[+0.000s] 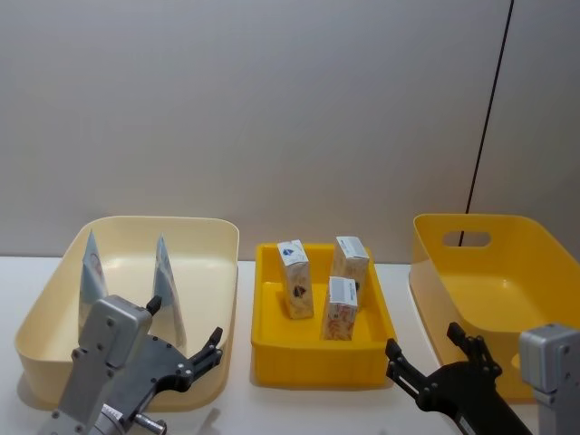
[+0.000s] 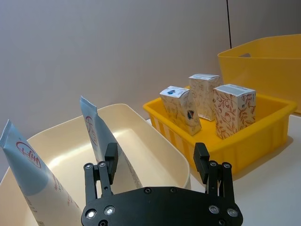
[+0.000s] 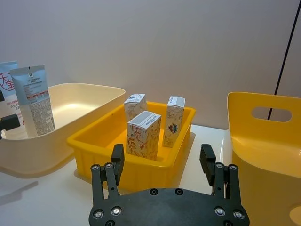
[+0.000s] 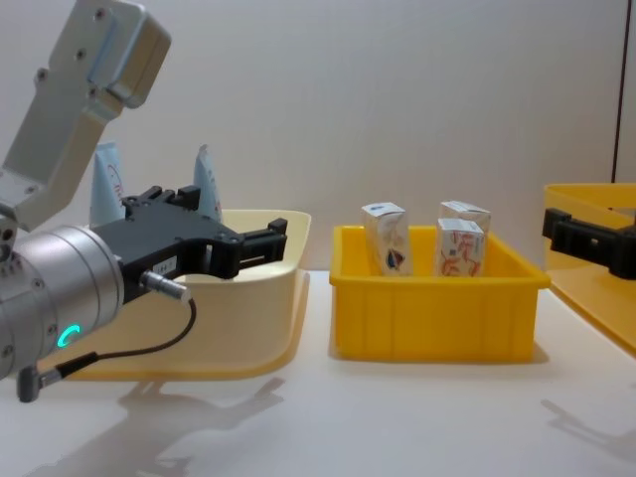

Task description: Bimanual collaborative sorting of washing and personal care products

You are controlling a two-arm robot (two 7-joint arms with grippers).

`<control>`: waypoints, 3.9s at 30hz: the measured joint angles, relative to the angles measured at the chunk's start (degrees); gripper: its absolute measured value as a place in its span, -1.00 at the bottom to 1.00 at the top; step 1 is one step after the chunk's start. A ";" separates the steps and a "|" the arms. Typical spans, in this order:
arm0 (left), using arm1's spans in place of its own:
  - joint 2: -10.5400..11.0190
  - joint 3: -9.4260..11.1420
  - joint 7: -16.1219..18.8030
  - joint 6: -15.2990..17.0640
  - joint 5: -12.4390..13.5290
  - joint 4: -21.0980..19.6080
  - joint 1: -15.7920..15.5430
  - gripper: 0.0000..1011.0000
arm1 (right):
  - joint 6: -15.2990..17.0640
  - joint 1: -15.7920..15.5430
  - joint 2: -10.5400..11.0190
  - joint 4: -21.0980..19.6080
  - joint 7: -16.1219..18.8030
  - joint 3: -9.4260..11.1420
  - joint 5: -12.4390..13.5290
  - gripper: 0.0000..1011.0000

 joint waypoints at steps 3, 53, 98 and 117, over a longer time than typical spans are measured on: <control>0.00 0.00 0.00 0.00 0.00 0.00 0.00 0.98 | 0.00 0.01 0.00 0.00 0.00 0.00 0.00 0.98; -0.80 -3.16 -0.79 2.05 -3.86 0.59 -0.11 0.98 | 0.00 0.00 0.00 0.00 0.00 0.00 0.00 0.98; -7.46 -6.36 -8.32 5.98 -10.98 16.87 -12.95 0.20 | 0.00 0.00 0.00 0.00 0.00 0.00 0.00 0.98; -7.58 -7.57 -10.68 4.19 -12.09 16.35 -13.01 -0.63 | 0.00 0.00 0.00 0.00 0.00 0.00 0.01 0.98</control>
